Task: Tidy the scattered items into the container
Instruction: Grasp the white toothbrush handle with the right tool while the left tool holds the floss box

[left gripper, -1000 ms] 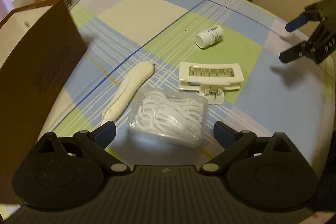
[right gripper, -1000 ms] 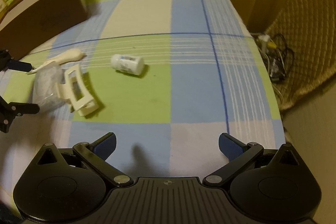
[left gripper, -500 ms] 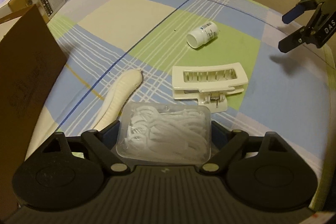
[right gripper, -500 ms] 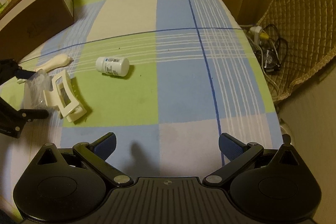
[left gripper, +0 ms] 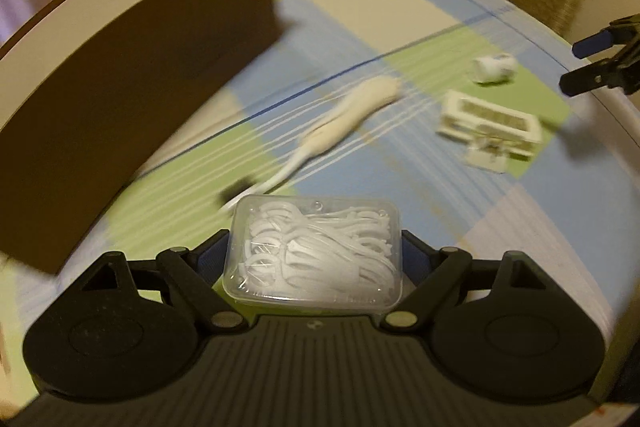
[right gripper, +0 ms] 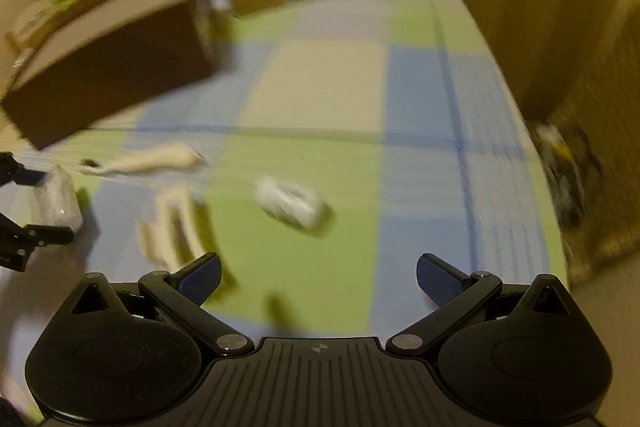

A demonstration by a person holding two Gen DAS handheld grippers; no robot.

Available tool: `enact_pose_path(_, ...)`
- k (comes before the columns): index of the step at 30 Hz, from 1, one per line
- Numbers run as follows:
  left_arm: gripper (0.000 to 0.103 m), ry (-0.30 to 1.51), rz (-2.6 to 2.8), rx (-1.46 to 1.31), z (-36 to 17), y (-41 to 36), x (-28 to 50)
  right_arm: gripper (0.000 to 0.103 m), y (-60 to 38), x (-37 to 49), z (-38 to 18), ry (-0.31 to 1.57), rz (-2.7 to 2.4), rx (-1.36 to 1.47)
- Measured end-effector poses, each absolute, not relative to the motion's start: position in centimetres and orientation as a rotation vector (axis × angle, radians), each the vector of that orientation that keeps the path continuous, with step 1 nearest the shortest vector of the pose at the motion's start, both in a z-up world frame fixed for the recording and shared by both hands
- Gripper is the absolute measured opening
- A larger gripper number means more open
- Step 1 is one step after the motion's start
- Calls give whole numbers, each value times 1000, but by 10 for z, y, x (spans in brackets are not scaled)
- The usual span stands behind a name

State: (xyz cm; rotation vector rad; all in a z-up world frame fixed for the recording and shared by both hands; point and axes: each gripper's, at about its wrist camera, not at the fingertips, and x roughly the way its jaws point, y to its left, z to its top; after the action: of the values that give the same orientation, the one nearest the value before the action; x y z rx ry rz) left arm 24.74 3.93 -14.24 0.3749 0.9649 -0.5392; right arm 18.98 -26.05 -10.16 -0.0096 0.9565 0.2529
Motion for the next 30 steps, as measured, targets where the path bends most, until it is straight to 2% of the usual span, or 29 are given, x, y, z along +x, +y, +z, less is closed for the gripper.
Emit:
enact_pose_path(6, 84, 973, -399, 318, -131, 77, 241, 101, -212, 220, -91, 863, 541, -114)
enact_pose_path(13, 84, 975, -297, 237, -124, 105, 234, 99, -146, 258, -114, 880, 832, -343)
enact_pose_path(16, 84, 978, -265, 218, -122, 116, 229, 78, -128, 278, -125, 914, 878, -405)
enact_pose_path(18, 84, 981, -246, 209, -121, 124, 226, 74, -118, 291, -135, 953, 890, -443)
enact_pose_path(20, 84, 984, -229, 202, -120, 130, 222, 57, -112, 298, -143, 977, 912, -471)
enact_pose_path(26, 84, 986, -201, 174, -118, 144, 216, 26, -93, 292, -149, 1051, 970, -488)
enact_pose_path(30, 84, 990, -204, 160, -119, 145, 214, 22, -73, 258, -149, 1055, 1001, -518)
